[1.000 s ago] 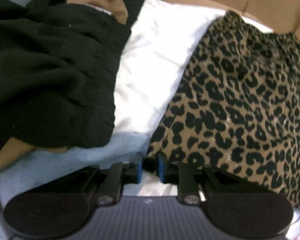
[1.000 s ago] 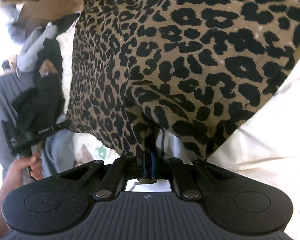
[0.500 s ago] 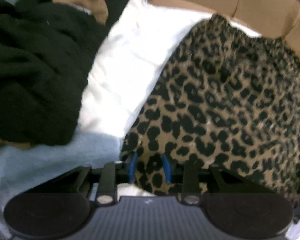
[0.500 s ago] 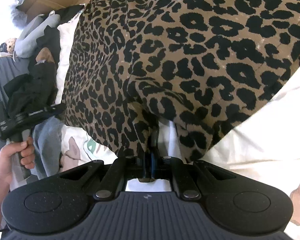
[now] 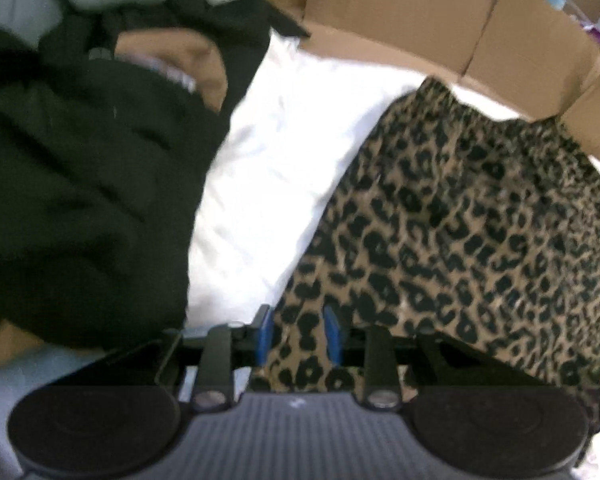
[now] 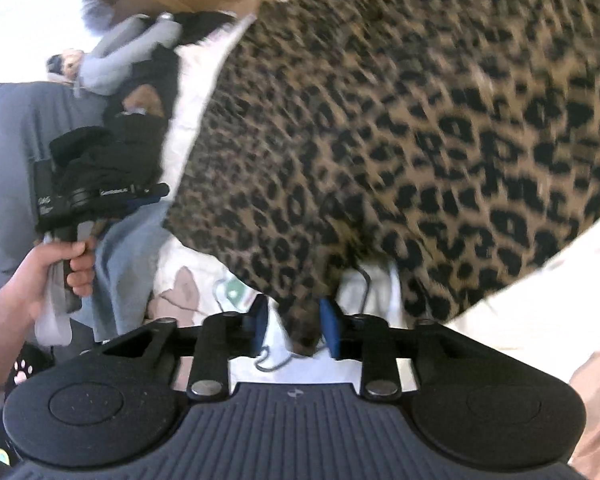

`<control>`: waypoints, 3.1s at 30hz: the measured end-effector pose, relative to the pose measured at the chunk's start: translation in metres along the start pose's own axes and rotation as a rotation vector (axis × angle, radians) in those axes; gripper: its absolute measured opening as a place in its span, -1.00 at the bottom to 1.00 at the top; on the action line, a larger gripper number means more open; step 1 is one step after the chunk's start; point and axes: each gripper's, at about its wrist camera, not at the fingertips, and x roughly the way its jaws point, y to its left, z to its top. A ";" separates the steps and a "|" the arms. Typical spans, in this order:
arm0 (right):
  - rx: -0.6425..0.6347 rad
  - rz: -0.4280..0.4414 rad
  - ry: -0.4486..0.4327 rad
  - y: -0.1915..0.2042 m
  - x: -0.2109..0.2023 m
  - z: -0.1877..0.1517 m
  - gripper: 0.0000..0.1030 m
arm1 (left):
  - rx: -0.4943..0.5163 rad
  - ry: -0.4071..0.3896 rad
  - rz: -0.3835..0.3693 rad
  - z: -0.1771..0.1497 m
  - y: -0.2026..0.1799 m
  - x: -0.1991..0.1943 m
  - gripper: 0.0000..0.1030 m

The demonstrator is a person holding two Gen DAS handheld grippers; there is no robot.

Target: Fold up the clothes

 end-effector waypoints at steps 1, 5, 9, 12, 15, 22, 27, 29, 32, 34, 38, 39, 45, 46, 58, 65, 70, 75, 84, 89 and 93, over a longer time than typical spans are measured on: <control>-0.012 0.000 -0.015 0.004 -0.007 0.003 -0.19 | 0.011 -0.009 -0.006 0.006 0.000 -0.006 -0.33; -0.038 -0.027 -0.077 0.021 -0.033 0.020 -0.19 | 0.036 -0.038 -0.040 0.025 -0.004 -0.032 -0.25; -0.068 -0.092 -0.133 0.035 -0.066 0.033 -0.17 | 0.037 -0.062 -0.078 0.036 -0.010 -0.057 -0.18; -0.066 -0.145 -0.165 0.037 -0.092 0.041 -0.05 | 0.039 -0.075 -0.100 0.042 -0.019 -0.074 -0.06; -0.078 -0.148 -0.190 0.036 -0.111 0.050 0.00 | 0.077 -0.090 -0.099 0.048 -0.032 -0.089 0.05; -0.077 -0.157 -0.258 0.013 -0.127 0.075 0.01 | 0.063 -0.092 -0.072 0.066 -0.047 -0.115 0.25; -0.056 -0.173 -0.304 -0.009 -0.123 0.086 0.03 | 0.069 -0.114 -0.054 0.083 -0.064 -0.101 0.30; -0.036 -0.207 -0.314 -0.021 -0.119 0.091 0.03 | 0.064 -0.112 -0.065 0.088 -0.071 -0.088 0.30; 0.001 -0.257 -0.329 -0.038 -0.111 0.097 0.03 | 0.052 -0.096 -0.094 0.097 -0.082 -0.063 0.30; 0.013 -0.273 -0.332 -0.047 -0.103 0.098 0.03 | 0.064 -0.082 -0.094 0.100 -0.091 -0.042 0.30; -0.030 -0.325 -0.298 -0.067 -0.084 0.103 0.03 | 0.073 -0.074 -0.094 0.100 -0.102 0.000 0.30; -0.048 -0.336 -0.282 -0.073 -0.078 0.104 0.03 | 0.072 -0.071 -0.091 0.100 -0.104 0.009 0.29; -0.054 -0.393 -0.255 -0.113 -0.050 0.108 0.03 | 0.119 -0.055 -0.066 0.101 -0.116 0.052 0.28; -0.057 -0.400 -0.254 -0.118 -0.046 0.108 0.03 | 0.121 -0.053 -0.058 0.100 -0.116 0.057 0.28; -0.163 -0.503 -0.320 -0.156 -0.032 0.099 0.01 | 0.117 -0.072 -0.089 0.074 -0.109 0.107 0.28; -0.159 -0.561 -0.345 -0.169 -0.040 0.109 -0.16 | 0.111 -0.107 -0.079 0.067 -0.105 0.104 0.28; -0.142 -0.576 -0.339 -0.183 -0.047 0.125 -0.77 | 0.107 -0.126 -0.081 0.067 -0.101 0.097 0.28; -0.143 -0.629 -0.329 -0.187 -0.056 0.132 -0.92 | 0.100 -0.133 -0.081 0.065 -0.098 0.092 0.28; -0.193 -0.675 -0.360 -0.182 -0.099 0.113 0.02 | 0.119 -0.129 -0.073 0.057 -0.097 0.085 0.28; -0.221 -0.681 -0.332 -0.183 -0.090 0.111 0.01 | 0.115 -0.121 -0.067 0.056 -0.094 0.084 0.28; -0.259 -0.709 -0.341 -0.178 -0.089 0.107 0.00 | 0.119 -0.110 -0.063 0.055 -0.093 0.084 0.28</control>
